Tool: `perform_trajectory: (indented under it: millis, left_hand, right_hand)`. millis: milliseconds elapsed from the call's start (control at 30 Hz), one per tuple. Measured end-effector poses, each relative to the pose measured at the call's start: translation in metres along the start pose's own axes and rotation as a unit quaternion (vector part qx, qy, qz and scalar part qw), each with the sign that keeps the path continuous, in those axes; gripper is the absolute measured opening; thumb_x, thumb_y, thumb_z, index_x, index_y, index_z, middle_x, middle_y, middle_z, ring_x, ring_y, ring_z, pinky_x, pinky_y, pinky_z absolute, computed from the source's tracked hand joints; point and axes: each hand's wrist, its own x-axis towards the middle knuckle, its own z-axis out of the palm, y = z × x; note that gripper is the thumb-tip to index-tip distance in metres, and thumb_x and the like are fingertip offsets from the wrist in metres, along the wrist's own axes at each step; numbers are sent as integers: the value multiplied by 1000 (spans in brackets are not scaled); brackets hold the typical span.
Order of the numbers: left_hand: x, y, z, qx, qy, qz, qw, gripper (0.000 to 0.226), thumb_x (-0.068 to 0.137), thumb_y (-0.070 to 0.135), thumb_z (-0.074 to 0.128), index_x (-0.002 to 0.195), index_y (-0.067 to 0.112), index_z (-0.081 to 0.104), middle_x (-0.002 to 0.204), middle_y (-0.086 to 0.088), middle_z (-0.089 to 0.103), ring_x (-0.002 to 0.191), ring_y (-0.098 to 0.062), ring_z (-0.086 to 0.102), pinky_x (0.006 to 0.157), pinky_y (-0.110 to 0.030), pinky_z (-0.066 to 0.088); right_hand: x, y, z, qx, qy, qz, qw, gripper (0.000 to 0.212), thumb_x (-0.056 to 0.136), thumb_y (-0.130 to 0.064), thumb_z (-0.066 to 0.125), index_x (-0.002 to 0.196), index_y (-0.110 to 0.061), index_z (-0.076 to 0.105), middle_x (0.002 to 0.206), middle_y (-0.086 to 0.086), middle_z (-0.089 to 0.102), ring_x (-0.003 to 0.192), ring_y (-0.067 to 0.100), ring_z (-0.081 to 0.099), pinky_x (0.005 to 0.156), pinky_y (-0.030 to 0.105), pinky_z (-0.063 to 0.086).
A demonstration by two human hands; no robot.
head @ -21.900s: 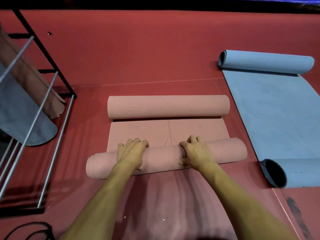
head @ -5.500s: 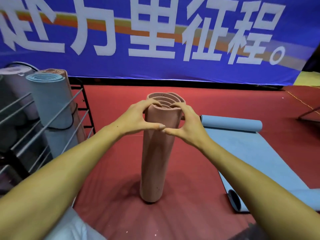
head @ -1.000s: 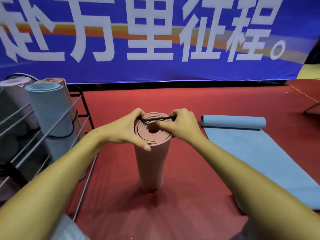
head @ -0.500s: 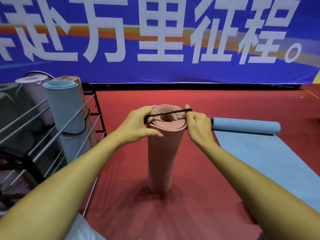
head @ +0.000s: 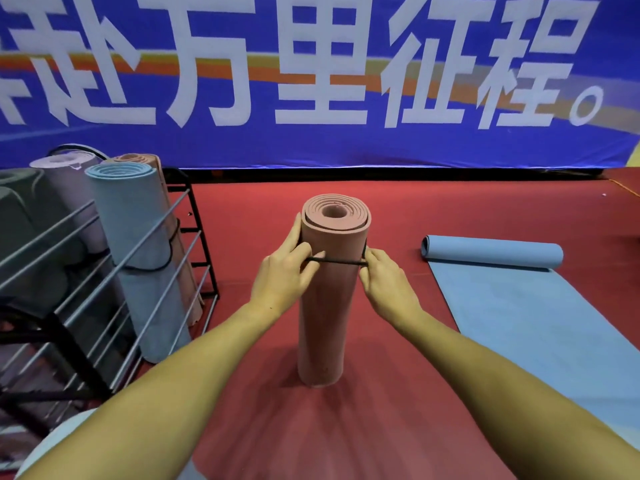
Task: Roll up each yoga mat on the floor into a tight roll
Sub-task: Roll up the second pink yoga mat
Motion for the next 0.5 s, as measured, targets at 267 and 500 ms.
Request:
perform_trajectory:
  millis: [267, 500]
  left_hand:
    - [-11, -83, 44, -16, -207, -96, 974, 28, 108, 44, 38, 103, 25, 58, 108, 5, 69, 93, -31, 67, 75, -44, 49]
    - [-44, -133, 106, -149, -256, -291, 910, 42, 109, 33, 51, 69, 22, 57, 53, 15, 52, 52, -2, 45, 62, -34, 38]
  right_hand:
    - [41, 17, 54, -85, -115, 64, 988, 28, 108, -21, 34, 109, -4, 55, 109, 16, 51, 98, 47, 58, 73, 44, 38]
    - [42, 55, 129, -125, -180, 91, 971, 32, 108, -28, 30, 118, -16, 58, 113, 13, 65, 100, 44, 64, 72, 43, 40]
